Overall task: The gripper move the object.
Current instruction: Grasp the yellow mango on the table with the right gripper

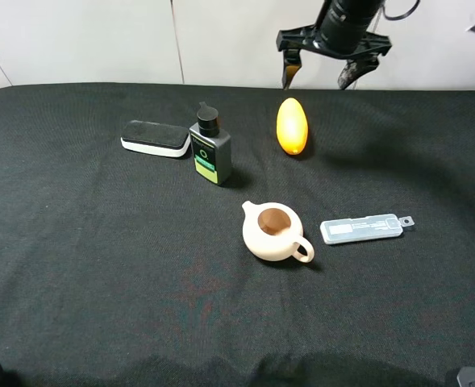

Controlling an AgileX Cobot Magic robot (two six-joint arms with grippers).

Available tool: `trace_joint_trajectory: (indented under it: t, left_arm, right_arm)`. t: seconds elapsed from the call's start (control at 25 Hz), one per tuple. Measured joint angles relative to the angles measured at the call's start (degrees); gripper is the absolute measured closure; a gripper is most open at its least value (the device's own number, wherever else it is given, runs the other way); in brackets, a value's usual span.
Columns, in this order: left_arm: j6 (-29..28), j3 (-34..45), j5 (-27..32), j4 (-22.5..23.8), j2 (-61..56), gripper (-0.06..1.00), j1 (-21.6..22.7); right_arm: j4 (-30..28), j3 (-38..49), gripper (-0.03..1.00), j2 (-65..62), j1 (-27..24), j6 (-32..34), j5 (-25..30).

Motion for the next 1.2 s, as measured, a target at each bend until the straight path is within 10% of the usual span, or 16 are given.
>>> trace_joint_trajectory:
  t: [1.2]
  left_arm:
    - [0.0,0.0,0.0,0.1,0.0,0.27,0.0]
  right_arm:
    - [3.3,-7.0,0.27,16.2,0.0,0.2,1.4]
